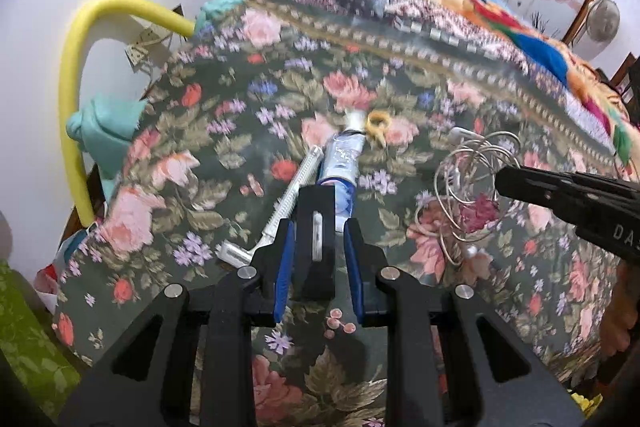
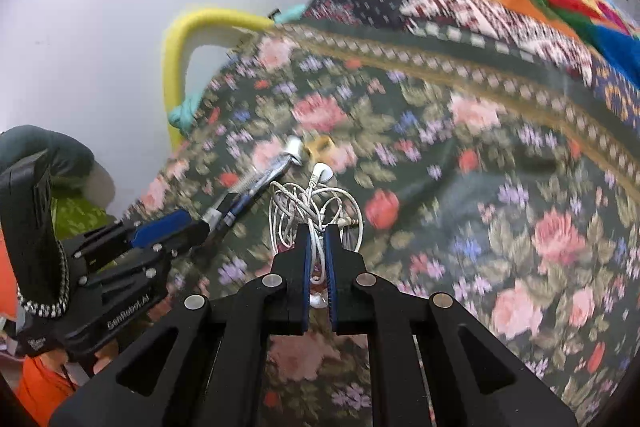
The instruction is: Collect trash
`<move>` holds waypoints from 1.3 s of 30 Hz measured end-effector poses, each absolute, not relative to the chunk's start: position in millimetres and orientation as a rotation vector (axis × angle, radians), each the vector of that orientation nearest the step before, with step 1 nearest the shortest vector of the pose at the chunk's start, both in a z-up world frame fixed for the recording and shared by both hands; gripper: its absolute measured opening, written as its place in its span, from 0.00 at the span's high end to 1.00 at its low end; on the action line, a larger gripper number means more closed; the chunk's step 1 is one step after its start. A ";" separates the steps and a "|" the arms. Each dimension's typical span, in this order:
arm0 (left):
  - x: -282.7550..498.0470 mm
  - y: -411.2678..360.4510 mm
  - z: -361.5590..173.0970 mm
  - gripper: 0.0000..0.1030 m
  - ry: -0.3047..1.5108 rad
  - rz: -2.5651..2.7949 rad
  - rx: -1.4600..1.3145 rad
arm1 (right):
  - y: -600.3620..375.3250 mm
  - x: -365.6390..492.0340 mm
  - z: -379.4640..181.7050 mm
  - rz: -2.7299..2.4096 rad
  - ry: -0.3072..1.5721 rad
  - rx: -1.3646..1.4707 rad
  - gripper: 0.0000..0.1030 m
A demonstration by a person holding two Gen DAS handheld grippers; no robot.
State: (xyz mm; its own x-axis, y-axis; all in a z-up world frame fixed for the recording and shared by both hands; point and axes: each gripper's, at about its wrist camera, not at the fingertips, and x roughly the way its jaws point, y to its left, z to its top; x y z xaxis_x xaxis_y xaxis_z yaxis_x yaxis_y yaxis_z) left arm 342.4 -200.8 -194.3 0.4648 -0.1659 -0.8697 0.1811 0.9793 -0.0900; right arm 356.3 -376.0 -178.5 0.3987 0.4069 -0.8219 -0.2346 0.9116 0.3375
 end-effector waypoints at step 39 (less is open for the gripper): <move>320.1 -222.2 -189.2 0.76 1.079 -0.269 -0.013 | -377.8 344.9 -229.8 0.442 1.195 0.088 0.80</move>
State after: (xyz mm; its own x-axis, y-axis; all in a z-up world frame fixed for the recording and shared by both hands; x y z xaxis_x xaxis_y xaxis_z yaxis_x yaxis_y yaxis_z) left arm 320.1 -222.2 -189.2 0.4427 -0.2234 -0.8684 0.2108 0.9673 -0.1413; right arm 344.9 -377.8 -229.8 0.2923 0.3772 -0.8788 -0.2856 0.9114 0.2962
